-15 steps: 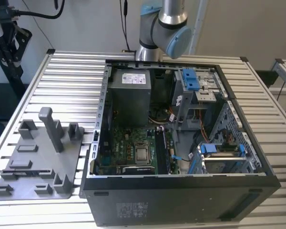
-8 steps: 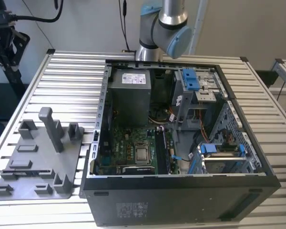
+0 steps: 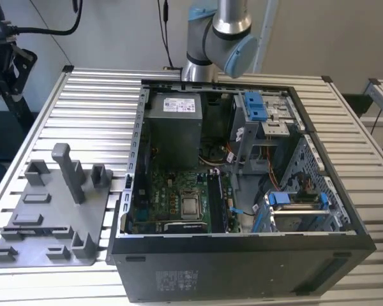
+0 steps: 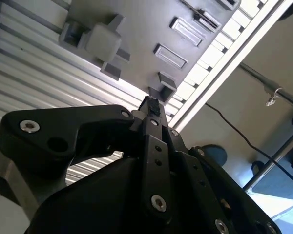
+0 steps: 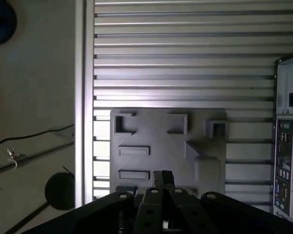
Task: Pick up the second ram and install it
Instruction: 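Reach for the second ram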
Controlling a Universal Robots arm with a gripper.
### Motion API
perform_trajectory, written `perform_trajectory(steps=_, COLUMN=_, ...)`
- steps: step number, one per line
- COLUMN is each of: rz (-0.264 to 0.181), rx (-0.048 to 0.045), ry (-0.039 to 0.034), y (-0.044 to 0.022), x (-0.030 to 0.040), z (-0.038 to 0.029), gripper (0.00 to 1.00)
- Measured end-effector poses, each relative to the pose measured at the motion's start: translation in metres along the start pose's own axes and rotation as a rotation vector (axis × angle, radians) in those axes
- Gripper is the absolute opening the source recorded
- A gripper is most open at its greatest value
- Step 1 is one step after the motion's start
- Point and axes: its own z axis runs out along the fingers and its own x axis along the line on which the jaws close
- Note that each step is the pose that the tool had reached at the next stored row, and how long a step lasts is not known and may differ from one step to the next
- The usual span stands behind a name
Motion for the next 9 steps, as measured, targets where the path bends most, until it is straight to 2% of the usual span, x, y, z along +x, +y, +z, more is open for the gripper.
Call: perform_trajectory(steps=9, rz=0.000, rx=0.0000, ry=0.0001, y=-0.0098, x=0.0016, z=0.0040, gripper=0.11)
